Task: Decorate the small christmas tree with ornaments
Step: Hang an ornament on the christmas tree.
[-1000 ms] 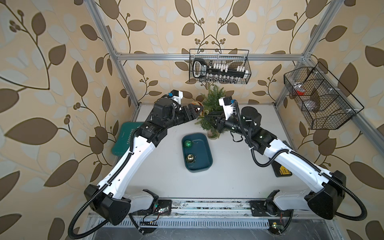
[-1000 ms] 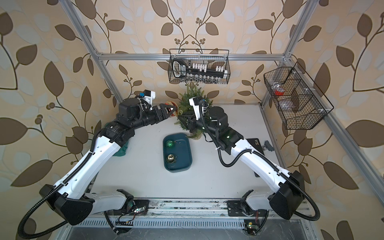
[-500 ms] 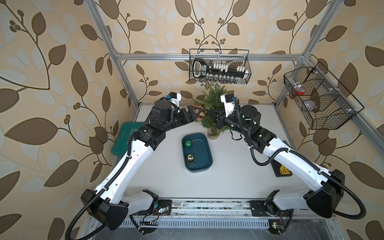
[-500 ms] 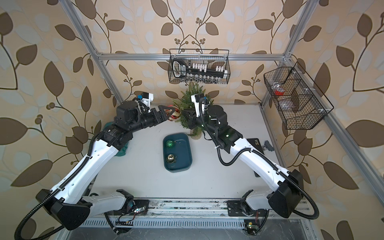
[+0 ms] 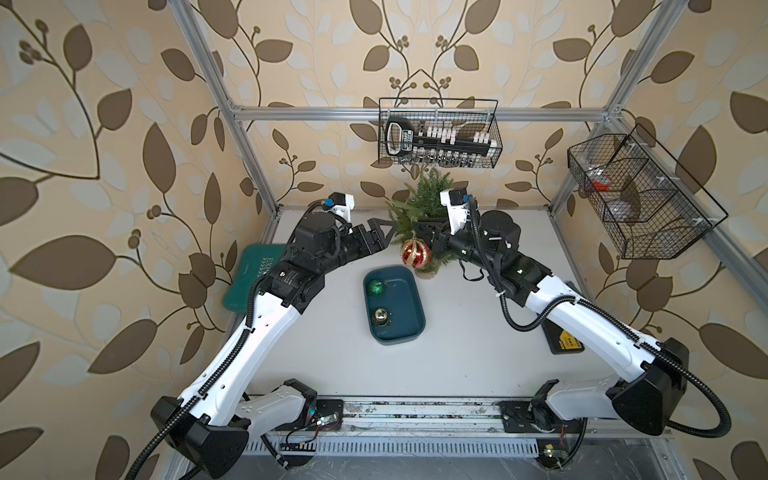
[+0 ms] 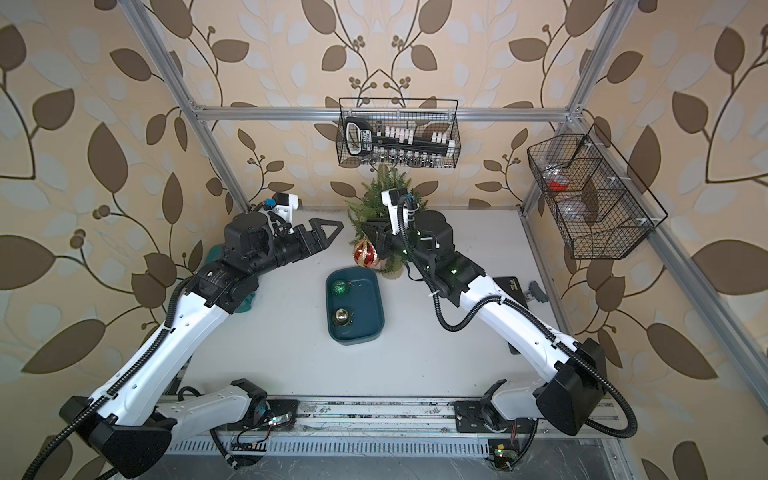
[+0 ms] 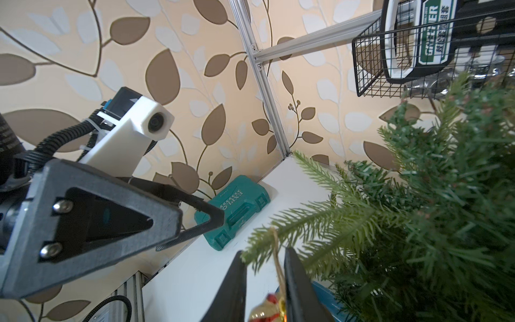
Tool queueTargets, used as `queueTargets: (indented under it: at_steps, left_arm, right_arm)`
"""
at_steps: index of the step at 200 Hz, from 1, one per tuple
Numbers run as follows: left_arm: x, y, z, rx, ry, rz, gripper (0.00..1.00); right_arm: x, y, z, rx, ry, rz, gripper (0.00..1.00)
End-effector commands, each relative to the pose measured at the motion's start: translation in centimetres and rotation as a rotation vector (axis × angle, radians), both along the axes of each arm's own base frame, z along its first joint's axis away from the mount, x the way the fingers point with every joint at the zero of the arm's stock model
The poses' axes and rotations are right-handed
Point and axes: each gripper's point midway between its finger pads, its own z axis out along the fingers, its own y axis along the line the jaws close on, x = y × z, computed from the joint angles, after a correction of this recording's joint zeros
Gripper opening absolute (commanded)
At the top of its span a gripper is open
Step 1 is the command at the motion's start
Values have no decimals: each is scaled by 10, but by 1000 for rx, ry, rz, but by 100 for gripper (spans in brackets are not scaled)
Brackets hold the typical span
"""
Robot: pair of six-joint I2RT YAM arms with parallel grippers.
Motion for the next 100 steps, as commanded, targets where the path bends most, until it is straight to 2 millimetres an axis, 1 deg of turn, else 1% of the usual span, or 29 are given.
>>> queueTargets:
  at_steps: [1,47,65,100]
  left_arm:
    - [-3,11,10,2,-47,37,92]
    - [-10,16,3,17,-36,42,92]
    - [-14,18,-4,26,-21,48,92]
    - [-21,23,-21,53,12,53,91]
  right_arm:
    - [-13,-2,18,12,-14,24,28]
    - [-29,-8,19,-4,-4,35,36]
    - [-35,-10,17,-15,9,45,39]
    - [-48,-17,15,-32,25,61,40]
